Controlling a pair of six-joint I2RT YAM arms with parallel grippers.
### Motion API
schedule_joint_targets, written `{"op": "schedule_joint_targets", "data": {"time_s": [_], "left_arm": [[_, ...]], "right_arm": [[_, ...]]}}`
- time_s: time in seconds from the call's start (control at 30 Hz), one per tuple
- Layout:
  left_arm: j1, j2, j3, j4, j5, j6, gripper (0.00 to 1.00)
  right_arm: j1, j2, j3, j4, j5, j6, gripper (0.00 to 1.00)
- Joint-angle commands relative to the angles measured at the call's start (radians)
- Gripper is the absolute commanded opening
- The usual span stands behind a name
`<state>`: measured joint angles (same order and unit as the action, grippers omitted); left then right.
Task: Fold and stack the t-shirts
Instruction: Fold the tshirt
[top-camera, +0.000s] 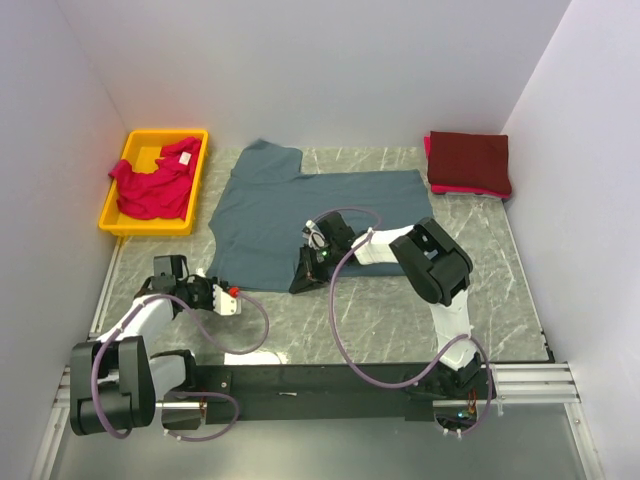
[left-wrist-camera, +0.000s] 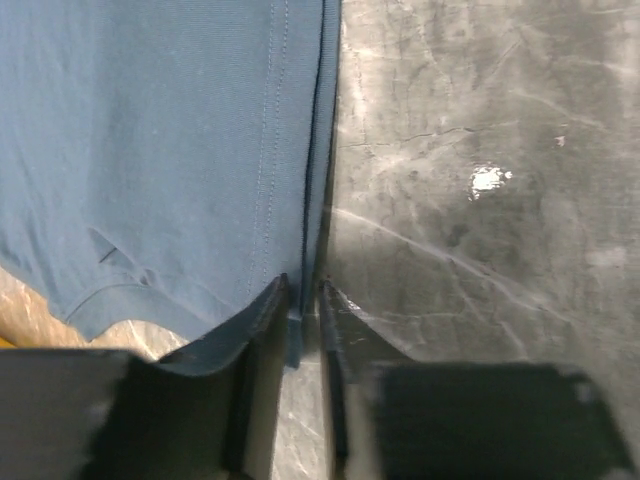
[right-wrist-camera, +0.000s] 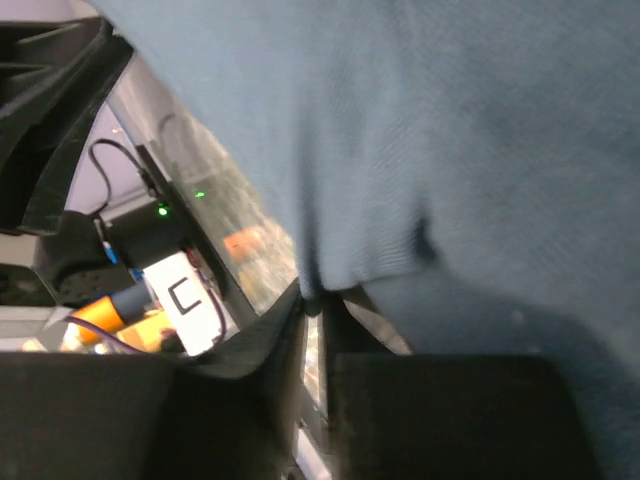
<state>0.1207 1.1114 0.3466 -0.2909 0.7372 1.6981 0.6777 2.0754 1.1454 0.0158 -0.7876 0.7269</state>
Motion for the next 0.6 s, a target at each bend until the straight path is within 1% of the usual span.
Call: {"op": "schedule_joint_targets", "data": {"time_s": [0.0,0.03,0.07,0.1,0.13,0.23,0.4,0.57], "left_arm": [[-0.004,0.002,0.037,-0.017,0.031,-0.006,0.22],[-0.003,0.005,0.055,-0.019,0.03,-0.018,0.16],[-0.004,0.007,0.064,-0.024,0.028,-0.034,0.14],[-0.004,0.011,0.072,-0.024,0.028,-0.04,0.12],[-0.003,0.013,0.083,-0.021,0.028,-0.047,0.07],[-0.003,0.021,0.104,-0.024,0.033,-0.058,0.01],[-0.003,0.019,0.134,-0.037,0.045,-0.081,0.01],[-0.003,0.048,0.202,-0.03,0.057,-0.15,0.01]], "right_arm": [[0.011,0.02,0.02,-0.019,0.019,-0.024,0.1],[0.01,0.011,0.031,-0.019,0.016,-0.03,0.06],[0.01,0.005,0.036,-0.022,0.014,-0.037,0.0],[0.01,-0.007,0.046,-0.022,0.011,-0.047,0.0],[0.011,-0.014,0.05,-0.022,0.01,-0.052,0.0],[0.006,-0.026,0.068,-0.022,0.005,-0.06,0.0],[-0.004,-0.058,0.088,-0.019,-0.015,-0.044,0.0],[-0.036,-0.071,0.125,-0.02,-0.027,-0.012,0.0]]}}
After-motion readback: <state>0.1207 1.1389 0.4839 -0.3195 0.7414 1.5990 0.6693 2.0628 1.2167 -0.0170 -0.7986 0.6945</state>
